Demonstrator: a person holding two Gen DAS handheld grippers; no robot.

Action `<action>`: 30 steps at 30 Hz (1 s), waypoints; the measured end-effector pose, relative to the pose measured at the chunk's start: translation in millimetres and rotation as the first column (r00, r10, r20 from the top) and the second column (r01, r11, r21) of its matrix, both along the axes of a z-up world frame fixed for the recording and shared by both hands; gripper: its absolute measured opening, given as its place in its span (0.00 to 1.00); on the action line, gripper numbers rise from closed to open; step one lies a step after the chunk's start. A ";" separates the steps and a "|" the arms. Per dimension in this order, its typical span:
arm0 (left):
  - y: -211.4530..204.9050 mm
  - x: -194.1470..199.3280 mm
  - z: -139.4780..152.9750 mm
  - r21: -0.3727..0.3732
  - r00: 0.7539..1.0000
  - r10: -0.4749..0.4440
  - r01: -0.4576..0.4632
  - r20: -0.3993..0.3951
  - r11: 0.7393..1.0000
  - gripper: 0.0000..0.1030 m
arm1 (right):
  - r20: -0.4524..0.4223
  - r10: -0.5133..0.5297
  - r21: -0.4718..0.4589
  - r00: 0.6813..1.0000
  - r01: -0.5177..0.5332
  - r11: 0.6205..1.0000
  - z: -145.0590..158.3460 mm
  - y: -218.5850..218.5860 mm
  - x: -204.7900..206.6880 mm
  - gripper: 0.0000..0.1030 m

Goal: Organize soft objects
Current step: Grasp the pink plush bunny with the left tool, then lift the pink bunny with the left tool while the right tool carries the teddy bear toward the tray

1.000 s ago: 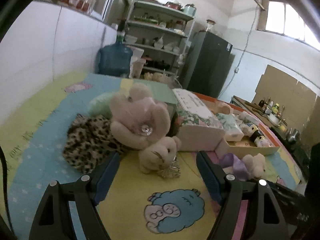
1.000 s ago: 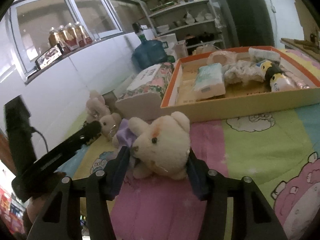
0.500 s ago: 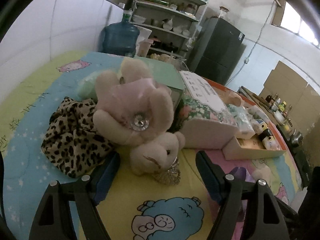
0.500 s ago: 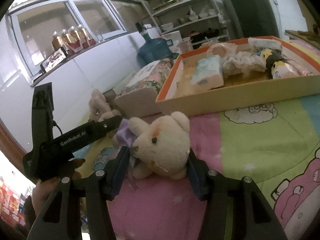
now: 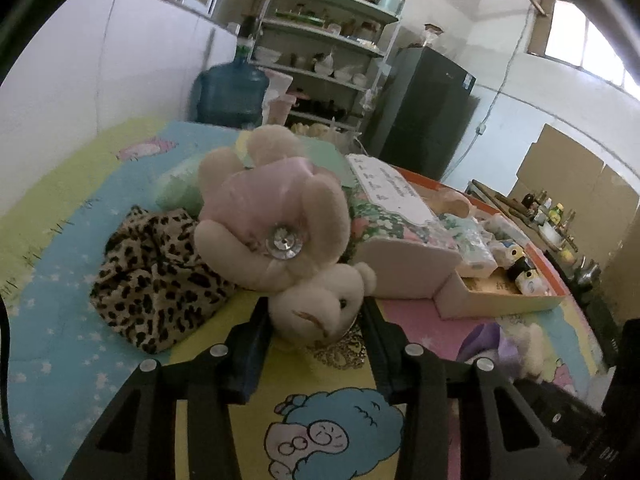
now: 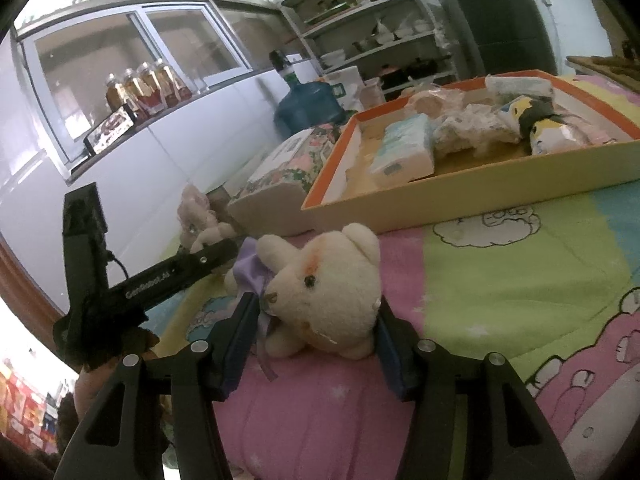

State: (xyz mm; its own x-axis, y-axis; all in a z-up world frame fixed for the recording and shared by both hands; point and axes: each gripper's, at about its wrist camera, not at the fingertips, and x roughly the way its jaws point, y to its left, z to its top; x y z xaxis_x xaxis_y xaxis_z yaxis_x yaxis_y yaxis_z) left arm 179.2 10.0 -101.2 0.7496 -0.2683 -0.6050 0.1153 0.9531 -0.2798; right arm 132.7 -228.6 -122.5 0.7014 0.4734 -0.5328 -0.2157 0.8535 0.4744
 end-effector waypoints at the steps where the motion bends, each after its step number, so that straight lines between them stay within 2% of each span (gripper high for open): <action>1: -0.8 -1.6 0.6 0.010 1.000 0.001 -0.001 0.005 1.000 0.43 | 0.002 -0.004 -0.001 1.000 0.004 1.000 1.2 -0.5 -1.0 0.56; 7: -5.2 -24.1 6.7 0.029 0.999 -0.002 0.001 0.035 1.000 0.43 | 0.029 -0.022 -0.003 0.999 0.022 1.000 11.4 -3.7 -10.6 0.56; 14: -6.1 -48.5 29.0 0.055 0.994 -0.011 0.005 0.110 0.998 0.43 | 0.062 -0.037 -0.009 0.997 0.038 0.999 24.0 -5.8 -21.4 0.56; 30: -35.1 -68.6 72.8 0.102 0.975 -0.052 0.031 0.214 0.994 0.43 | 0.127 -0.083 -0.031 0.988 0.087 0.996 48.4 -20.6 -39.6 0.56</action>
